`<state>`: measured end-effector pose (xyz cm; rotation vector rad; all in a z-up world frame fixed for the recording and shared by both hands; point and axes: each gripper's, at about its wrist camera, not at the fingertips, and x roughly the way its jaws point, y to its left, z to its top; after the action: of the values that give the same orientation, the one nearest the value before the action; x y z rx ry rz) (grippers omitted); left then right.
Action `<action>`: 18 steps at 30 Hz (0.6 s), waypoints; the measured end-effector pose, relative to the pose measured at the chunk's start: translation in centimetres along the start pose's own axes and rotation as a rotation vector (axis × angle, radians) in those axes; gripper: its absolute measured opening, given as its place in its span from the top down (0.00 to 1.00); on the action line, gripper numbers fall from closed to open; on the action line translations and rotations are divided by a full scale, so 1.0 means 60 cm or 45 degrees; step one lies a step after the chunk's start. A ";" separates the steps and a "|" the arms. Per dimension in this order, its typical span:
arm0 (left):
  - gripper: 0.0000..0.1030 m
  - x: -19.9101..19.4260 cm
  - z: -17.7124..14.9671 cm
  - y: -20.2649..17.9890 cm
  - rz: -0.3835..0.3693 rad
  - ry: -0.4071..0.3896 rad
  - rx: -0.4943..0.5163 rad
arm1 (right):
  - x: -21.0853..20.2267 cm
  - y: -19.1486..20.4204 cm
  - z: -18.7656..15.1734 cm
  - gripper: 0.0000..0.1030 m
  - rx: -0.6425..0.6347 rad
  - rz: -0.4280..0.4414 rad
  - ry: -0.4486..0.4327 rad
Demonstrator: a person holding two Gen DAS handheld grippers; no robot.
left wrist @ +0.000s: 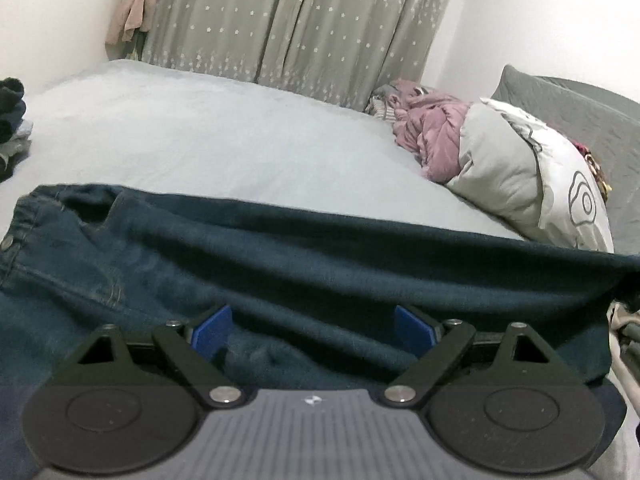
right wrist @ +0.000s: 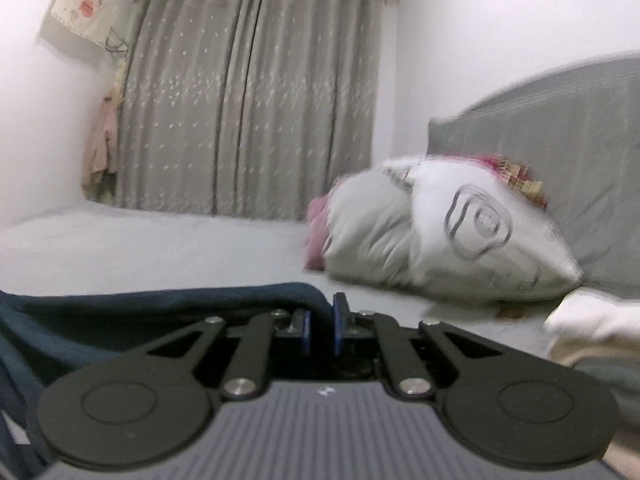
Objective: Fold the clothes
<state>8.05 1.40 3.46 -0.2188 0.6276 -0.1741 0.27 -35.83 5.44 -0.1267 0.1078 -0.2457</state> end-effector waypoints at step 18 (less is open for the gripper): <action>0.13 0.041 -0.027 0.019 0.028 0.041 0.140 | 0.302 0.066 0.053 0.95 -0.404 -0.195 0.265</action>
<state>9.16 1.73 0.53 -0.1030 0.6503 -0.1908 19.07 -36.20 6.39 -0.4263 0.3451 -0.3940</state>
